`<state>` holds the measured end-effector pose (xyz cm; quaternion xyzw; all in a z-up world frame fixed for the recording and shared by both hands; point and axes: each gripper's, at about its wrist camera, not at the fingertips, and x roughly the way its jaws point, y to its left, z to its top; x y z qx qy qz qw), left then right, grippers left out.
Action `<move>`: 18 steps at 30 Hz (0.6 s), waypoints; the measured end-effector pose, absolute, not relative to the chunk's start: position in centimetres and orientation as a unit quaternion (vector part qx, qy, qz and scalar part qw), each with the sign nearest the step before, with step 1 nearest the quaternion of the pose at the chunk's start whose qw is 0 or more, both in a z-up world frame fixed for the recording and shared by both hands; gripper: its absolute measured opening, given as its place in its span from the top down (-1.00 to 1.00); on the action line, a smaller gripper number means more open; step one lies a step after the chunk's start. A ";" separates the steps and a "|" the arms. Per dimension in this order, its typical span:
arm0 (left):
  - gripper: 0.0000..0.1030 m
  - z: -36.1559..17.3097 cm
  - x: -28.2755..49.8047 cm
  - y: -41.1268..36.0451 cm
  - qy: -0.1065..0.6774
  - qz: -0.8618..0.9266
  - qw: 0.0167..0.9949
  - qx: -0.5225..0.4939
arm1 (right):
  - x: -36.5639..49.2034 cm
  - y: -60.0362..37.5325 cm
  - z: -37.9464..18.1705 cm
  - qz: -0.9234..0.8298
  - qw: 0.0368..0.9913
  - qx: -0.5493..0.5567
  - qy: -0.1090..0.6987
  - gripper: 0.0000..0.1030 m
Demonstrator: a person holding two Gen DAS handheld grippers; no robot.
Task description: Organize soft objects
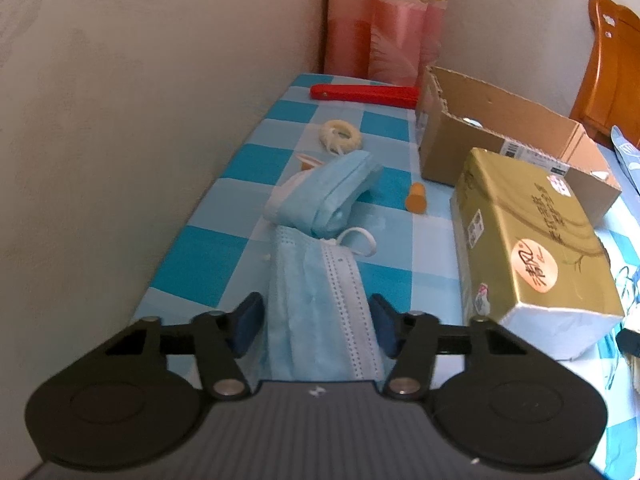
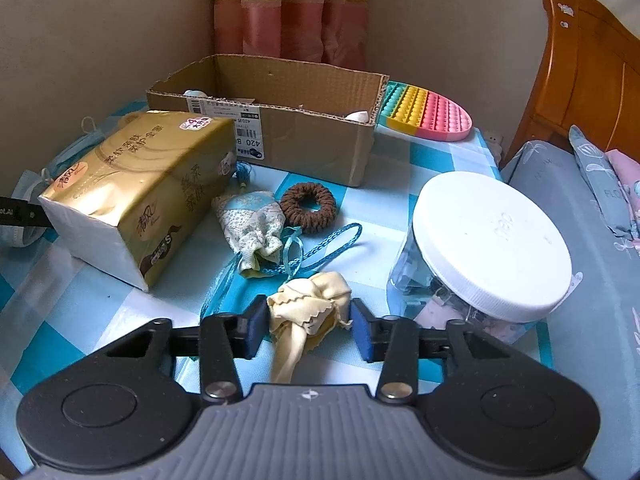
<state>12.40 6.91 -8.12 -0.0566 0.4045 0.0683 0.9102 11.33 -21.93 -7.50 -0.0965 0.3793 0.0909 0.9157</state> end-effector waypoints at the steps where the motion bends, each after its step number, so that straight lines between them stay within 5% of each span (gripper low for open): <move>1: 0.10 -8.0 12.4 7.0 0.405 0.067 0.910 -0.057 | 11.3 -21.9 -7.4 0.089 0.916 -0.097 0.379 0.19; 18: 0.27 -3.2 9.8 6.3 0.401 -0.017 0.916 -0.018 | 8.7 -22.6 -3.2 0.127 0.922 -0.113 0.348 0.25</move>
